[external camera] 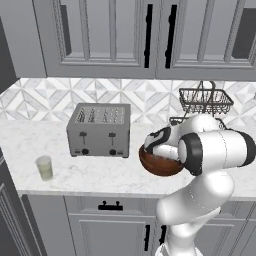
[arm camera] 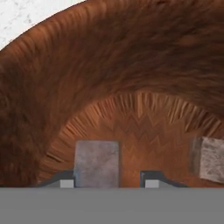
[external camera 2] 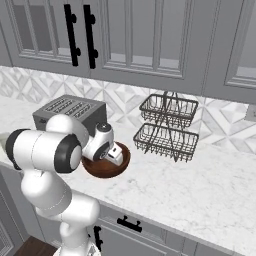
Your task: Grab a lemon wedge from the fridge and one ice cube from the ice bowl, and put them in the glass of lemonade.
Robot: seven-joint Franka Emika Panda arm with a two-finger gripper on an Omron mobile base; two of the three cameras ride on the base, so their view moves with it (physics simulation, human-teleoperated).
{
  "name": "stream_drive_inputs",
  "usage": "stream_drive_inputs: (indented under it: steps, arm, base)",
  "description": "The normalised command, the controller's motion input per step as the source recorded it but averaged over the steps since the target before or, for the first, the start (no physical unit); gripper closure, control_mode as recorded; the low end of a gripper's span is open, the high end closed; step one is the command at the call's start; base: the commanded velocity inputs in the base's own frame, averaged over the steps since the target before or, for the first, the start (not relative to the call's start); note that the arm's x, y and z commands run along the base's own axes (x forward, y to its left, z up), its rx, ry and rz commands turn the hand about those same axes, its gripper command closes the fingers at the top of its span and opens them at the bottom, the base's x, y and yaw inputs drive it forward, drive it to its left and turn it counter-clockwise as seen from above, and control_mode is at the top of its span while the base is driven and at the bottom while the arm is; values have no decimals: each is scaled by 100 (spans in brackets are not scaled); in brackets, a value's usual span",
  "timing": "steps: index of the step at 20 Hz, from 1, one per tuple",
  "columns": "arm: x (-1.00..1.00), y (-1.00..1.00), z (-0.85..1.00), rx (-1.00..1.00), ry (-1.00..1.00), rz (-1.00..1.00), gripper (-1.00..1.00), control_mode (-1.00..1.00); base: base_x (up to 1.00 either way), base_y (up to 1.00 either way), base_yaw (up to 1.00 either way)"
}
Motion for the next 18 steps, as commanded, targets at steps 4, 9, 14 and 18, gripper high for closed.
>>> stream_drive_inputs:
  steps: [4,9,14,18]
  arm:
    - [0,0,0,0,0,0,100,-100]
    - [-1,0,2,0,0,0,100,-100]
    - [-45,9,52,0,-6,3,100,-100]
    - [-57,28,71,0,-4,12,100,-100]
  base:
    - [0,0,0]
    - [0,0,0]
    - [0,0,0]
    - [0,0,0]
